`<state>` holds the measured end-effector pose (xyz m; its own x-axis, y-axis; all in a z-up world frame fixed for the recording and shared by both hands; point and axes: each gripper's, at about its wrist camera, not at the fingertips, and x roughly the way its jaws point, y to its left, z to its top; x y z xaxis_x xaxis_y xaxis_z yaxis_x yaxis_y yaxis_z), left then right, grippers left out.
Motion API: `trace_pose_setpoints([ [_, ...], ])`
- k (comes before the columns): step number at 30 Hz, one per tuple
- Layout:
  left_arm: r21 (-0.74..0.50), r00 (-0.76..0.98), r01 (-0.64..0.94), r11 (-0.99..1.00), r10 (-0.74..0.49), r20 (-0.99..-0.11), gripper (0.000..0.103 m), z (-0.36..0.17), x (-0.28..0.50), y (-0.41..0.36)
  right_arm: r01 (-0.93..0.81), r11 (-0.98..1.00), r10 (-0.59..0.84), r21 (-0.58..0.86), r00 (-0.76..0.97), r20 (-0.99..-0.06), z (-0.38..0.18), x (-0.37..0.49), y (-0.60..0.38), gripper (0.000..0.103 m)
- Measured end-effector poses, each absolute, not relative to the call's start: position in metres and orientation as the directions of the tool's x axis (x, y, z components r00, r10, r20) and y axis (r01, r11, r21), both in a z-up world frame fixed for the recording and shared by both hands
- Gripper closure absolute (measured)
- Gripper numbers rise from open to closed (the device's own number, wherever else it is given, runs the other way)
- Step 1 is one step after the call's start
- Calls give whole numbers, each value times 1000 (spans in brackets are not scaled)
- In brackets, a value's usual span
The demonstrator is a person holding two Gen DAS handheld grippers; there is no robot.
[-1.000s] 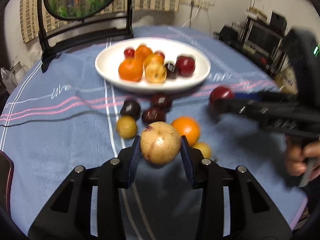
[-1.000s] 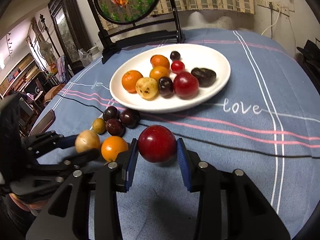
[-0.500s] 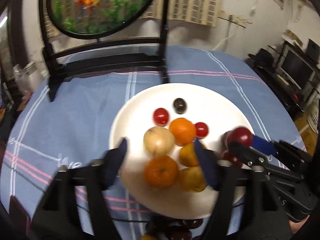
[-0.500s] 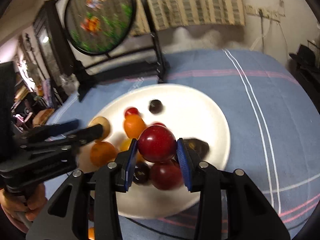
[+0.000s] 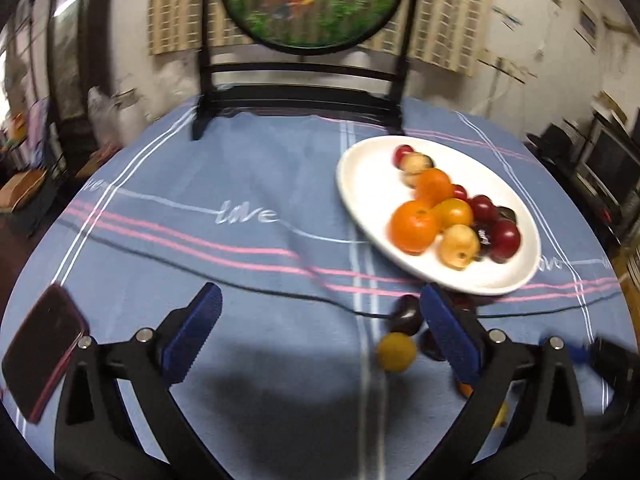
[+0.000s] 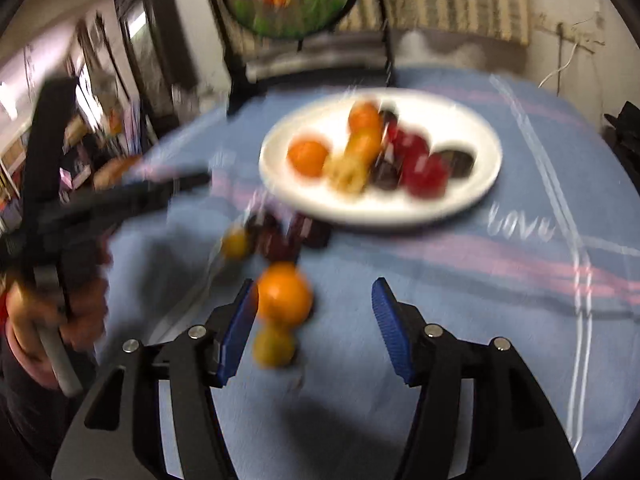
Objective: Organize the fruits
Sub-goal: 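Grasp a pale yellow fruit with the right gripper while the left gripper grasps a small yellow fruit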
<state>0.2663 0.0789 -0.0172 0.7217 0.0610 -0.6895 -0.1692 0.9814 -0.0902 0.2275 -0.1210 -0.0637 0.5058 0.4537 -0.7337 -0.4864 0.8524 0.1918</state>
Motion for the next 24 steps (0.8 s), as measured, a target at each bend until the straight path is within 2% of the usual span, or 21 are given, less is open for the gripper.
trace_pose_setpoints([
  [6,-110,712,-223,969,85,-697,2,-20,268,94,-548,824,457,145,489,-743,-65,208,-104,44],
  [15,-110,721,-204,973,73,-689,2,-16,265,90,-585,809,413,62,490,-768,-76,200,-91,45],
  [17,-111,722,-205,972,74,-688,2,-16,265,91,-575,817,396,50,495,-774,-79,200,-91,52],
  [18,-110,721,-207,972,76,-688,2,-16,265,91,-577,815,397,55,488,-777,-80,200,-91,61],
  [19,-109,719,-208,972,76,-690,2,-16,265,92,-578,814,398,60,480,-782,-81,201,-91,65],
  [20,-107,716,-211,972,79,-693,2,-17,266,92,-580,812,397,66,465,-791,-83,202,-92,75],
  [24,-94,707,-208,974,83,-702,2,-21,268,91,-576,812,411,93,451,-792,-81,204,-96,77],
])
